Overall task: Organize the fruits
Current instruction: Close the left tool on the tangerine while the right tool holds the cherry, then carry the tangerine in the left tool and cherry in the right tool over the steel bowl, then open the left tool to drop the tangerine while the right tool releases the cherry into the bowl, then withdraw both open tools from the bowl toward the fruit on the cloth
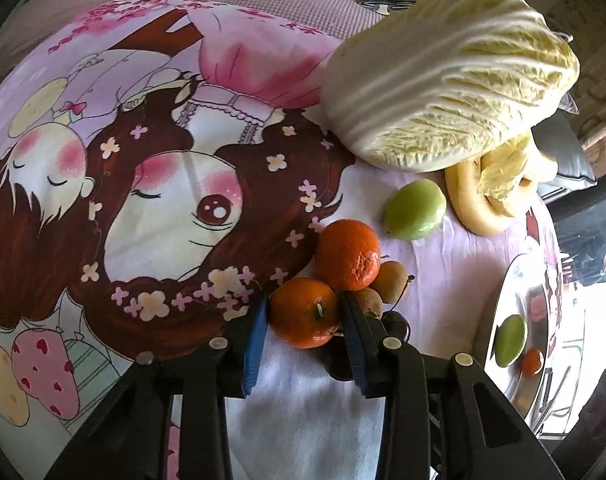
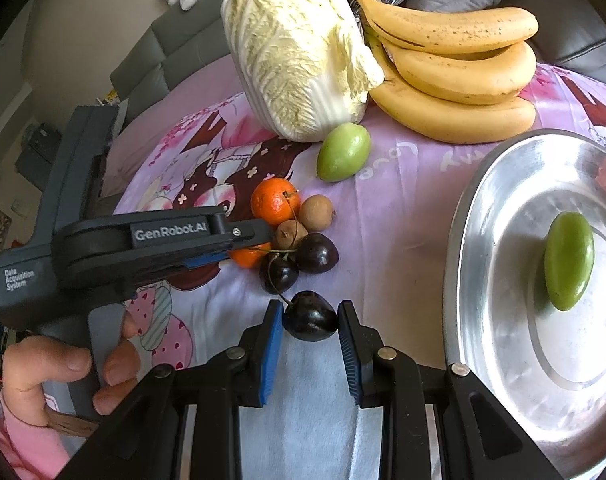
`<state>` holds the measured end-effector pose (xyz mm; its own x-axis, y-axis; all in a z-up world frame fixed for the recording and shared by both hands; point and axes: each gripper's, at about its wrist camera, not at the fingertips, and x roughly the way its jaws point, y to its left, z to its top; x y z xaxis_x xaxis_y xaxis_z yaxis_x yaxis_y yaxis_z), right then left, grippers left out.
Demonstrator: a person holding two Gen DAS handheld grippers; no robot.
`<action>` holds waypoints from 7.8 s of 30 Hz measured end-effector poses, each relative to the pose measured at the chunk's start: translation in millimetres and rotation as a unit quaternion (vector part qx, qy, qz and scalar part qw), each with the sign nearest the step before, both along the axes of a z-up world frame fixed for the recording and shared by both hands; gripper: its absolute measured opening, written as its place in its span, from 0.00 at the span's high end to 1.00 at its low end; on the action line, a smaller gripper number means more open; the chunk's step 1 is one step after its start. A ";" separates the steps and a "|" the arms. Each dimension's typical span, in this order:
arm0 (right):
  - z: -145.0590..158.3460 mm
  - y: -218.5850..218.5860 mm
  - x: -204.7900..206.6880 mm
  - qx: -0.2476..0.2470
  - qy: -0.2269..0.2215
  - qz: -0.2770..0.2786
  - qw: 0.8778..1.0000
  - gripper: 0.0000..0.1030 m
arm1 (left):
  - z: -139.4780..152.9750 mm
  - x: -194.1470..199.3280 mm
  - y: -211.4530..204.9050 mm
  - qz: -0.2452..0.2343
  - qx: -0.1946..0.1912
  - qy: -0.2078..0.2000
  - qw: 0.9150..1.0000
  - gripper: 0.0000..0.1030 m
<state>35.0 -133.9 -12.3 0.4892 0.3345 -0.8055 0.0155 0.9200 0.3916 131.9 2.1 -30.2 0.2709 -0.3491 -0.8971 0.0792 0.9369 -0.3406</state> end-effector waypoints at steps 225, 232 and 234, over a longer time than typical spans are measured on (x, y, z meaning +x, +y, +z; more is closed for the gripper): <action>24.1 -73.0 -14.3 -0.135 -0.009 -0.146 0.980 0.00 | 55.0 -35.7 -48.0 -0.056 0.053 -0.097 0.992 0.03; 27.2 -62.3 -13.1 -0.138 -0.012 -0.131 0.982 0.00 | 49.8 -29.5 -39.1 -0.047 0.048 -0.076 0.995 0.03; 28.4 -59.3 -11.8 -0.133 -0.017 -0.124 0.983 0.00 | 49.8 -27.5 -35.5 -0.043 0.046 -0.076 0.995 0.03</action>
<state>23.2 -193.3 16.1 0.5566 -0.0186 -0.8306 0.2427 0.9598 0.1412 104.4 -33.4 19.6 0.3776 -0.2954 -0.8776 0.2047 0.9509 -0.2321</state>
